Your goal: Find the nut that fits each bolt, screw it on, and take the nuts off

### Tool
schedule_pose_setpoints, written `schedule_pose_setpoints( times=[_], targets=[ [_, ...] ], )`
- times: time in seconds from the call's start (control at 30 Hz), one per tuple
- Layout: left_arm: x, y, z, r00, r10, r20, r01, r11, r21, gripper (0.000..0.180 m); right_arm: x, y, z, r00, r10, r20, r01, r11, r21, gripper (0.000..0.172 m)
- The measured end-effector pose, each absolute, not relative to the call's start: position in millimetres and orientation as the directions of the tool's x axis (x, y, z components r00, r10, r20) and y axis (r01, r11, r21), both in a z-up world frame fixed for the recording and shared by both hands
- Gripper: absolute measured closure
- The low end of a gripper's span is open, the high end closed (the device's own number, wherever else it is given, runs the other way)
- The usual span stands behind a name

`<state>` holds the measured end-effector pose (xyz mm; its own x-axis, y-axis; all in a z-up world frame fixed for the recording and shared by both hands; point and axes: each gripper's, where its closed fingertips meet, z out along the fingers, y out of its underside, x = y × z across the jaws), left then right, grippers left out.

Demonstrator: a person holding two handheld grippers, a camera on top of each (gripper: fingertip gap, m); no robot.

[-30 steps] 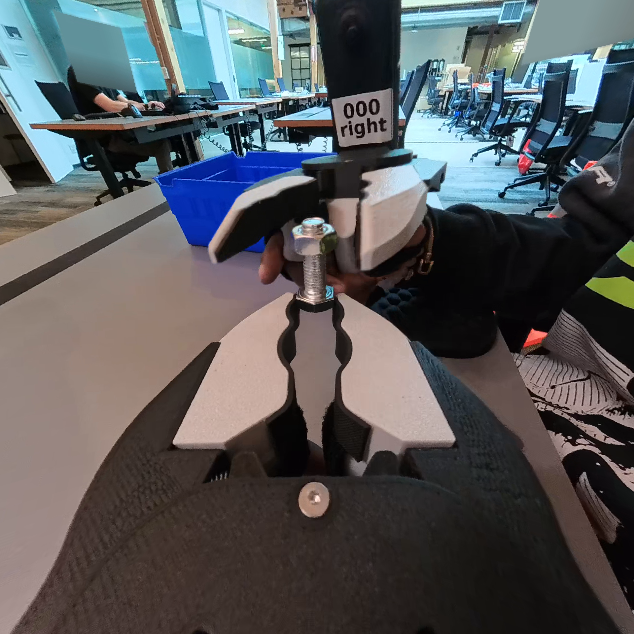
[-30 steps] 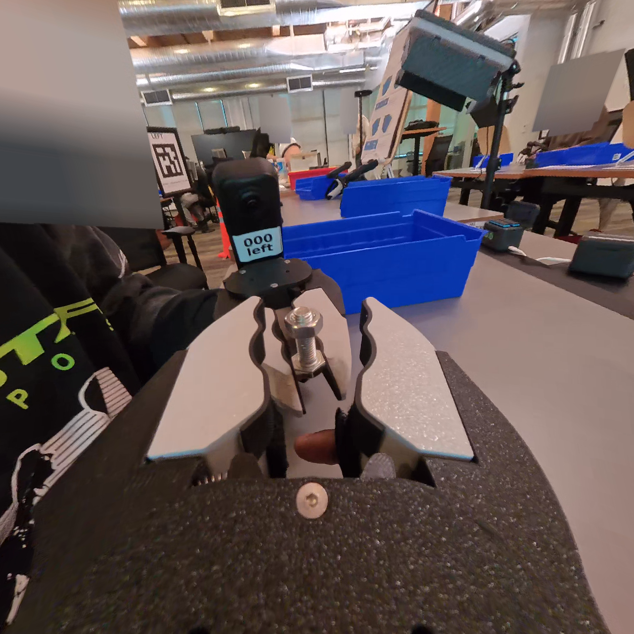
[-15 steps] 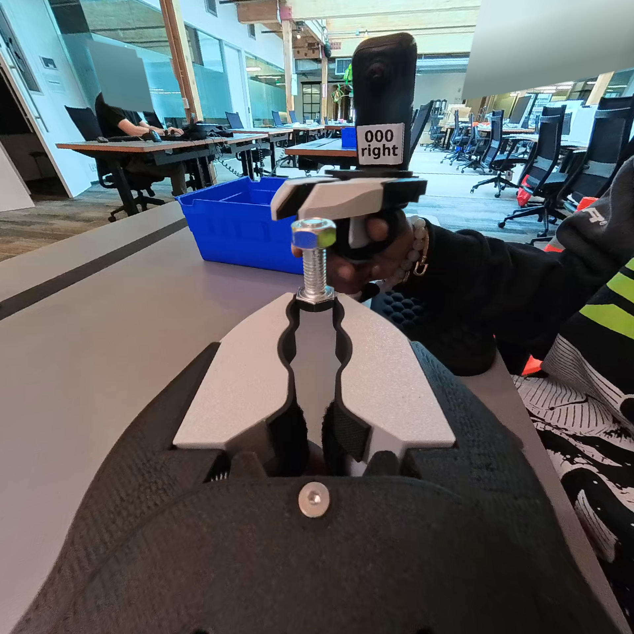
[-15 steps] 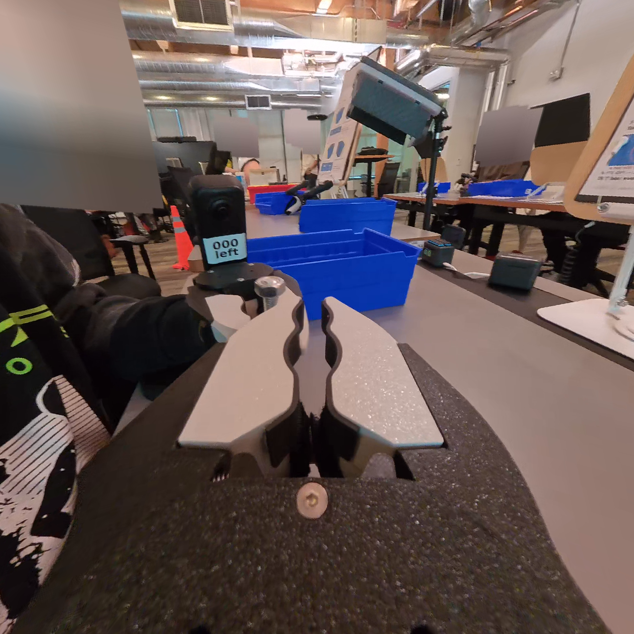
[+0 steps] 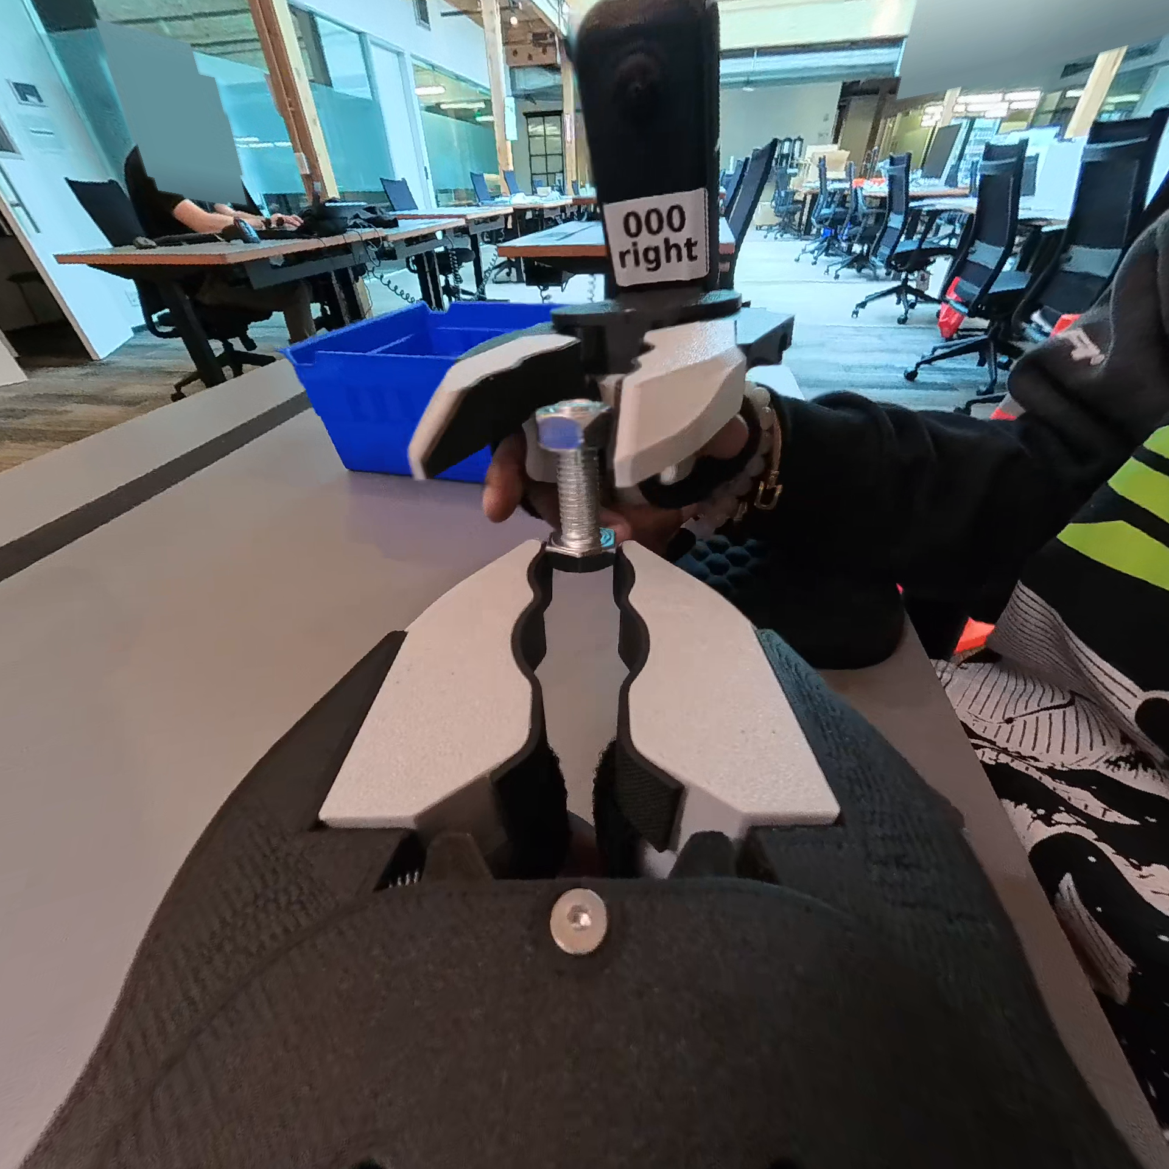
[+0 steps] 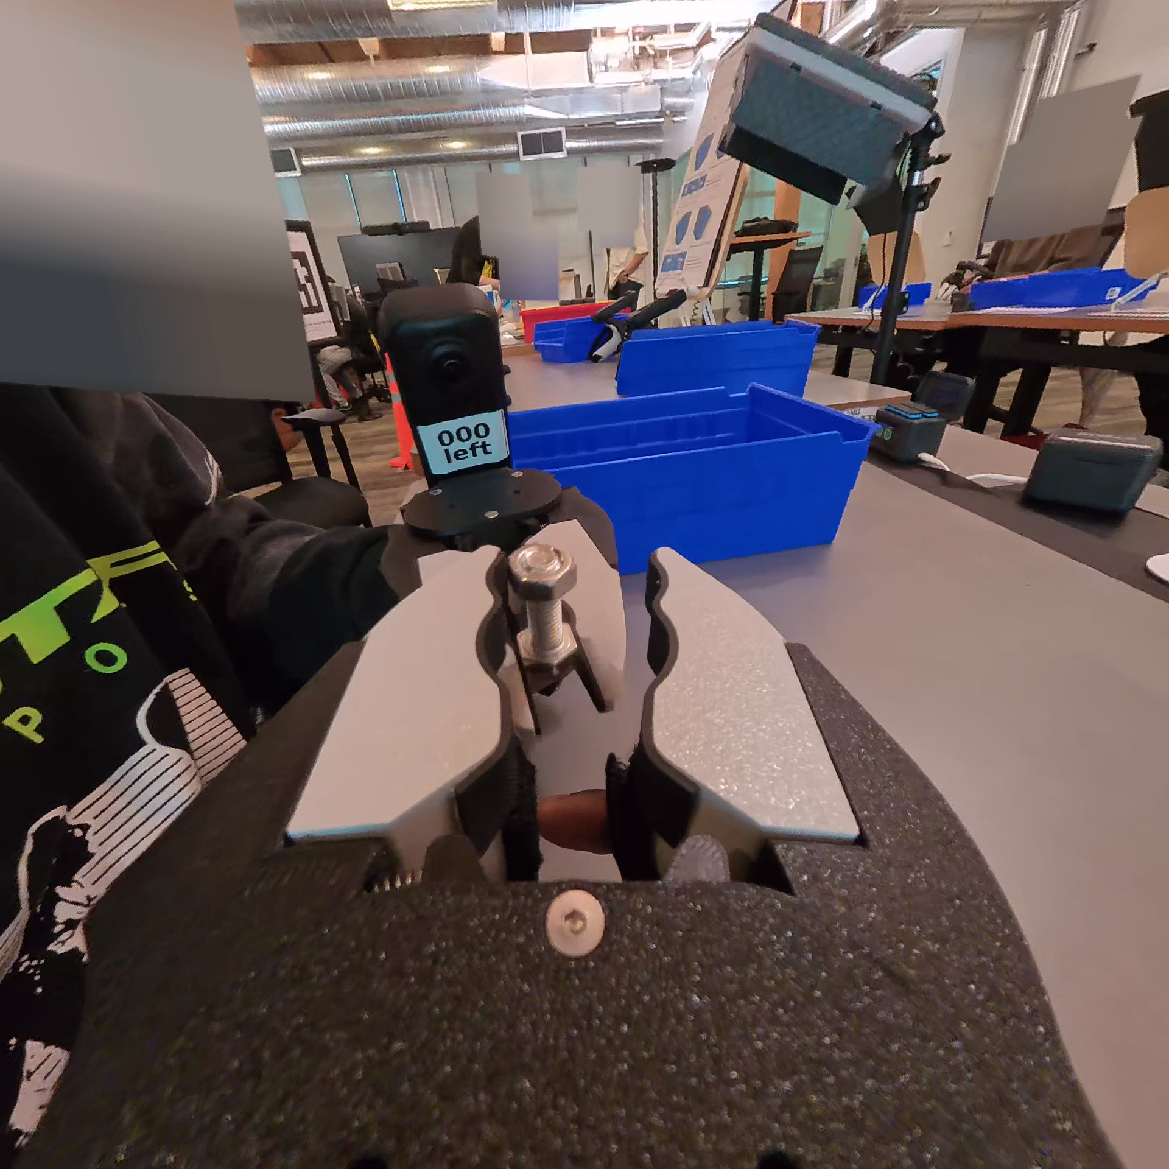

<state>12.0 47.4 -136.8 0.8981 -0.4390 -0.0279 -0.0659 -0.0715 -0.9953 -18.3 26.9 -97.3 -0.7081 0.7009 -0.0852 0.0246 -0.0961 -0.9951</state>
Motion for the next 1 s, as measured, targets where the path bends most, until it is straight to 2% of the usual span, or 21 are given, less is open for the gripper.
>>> schedule_pose_setpoints(
  times=[0.07, 0.1, 0.13, 0.2, 0.27, 0.43, 0.53, 0.77, 0.93, 1.0],
  targets=[
    [8, 46, -131, 0.902, -0.430, -0.017, -0.041, -0.046, -0.998, 0.162, -14, 34, -93, -0.710, 0.700, -0.080, 0.013, -0.100, -0.995, 0.133],
    [5, 45, -128, 0.906, -0.424, -0.010, -0.028, -0.037, -0.999, 0.162, -13, 39, -92, -0.701, 0.709, -0.076, 0.006, -0.101, -0.995, 0.140],
    [4, 44, -126, 0.906, -0.424, -0.007, -0.020, -0.028, -0.999, 0.162, -14, 46, -90, -0.677, 0.732, -0.072, -0.008, -0.105, -0.994, 0.156],
    [1, 44, -125, 0.912, -0.410, -0.009, -0.021, -0.025, -0.999, 0.162, -13, 56, -85, -0.652, 0.756, -0.060, -0.040, -0.114, -0.993, 0.164],
    [1, 44, -127, 0.913, -0.409, -0.007, -0.023, -0.034, -0.999, 0.162, -11, 55, -83, -0.666, 0.743, -0.066, -0.046, -0.128, -0.991, 0.162],
    [6, 46, -133, 0.907, -0.420, -0.017, -0.046, -0.059, -0.997, 0.162, -10, 37, -84, -0.723, 0.684, -0.093, -0.022, -0.158, -0.987, 0.130],
    [11, 48, -139, 0.901, -0.433, -0.025, -0.068, -0.083, -0.994, 0.162, -13, 29, -87, -0.733, 0.671, -0.115, 0.000, -0.169, -0.986, 0.125],
    [9, 47, -136, 0.903, -0.430, -0.018, -0.053, -0.070, -0.996, 0.162, -14, 33, -92, -0.715, 0.691, -0.103, 0.018, -0.130, -0.991, 0.135],
    [-1, 44, -124, 0.913, -0.407, -0.001, -0.012, -0.024, -1.000, 0.162, -14, 50, -86, -0.677, 0.729, -0.103, -0.013, -0.152, -0.988, 0.160],
    [-1, 44, -126, 0.916, -0.402, -0.002, -0.017, -0.033, -0.999, 0.162, -12, 49, -85, -0.682, 0.725, -0.098, -0.022, -0.154, -0.988, 0.158]
  ],
)
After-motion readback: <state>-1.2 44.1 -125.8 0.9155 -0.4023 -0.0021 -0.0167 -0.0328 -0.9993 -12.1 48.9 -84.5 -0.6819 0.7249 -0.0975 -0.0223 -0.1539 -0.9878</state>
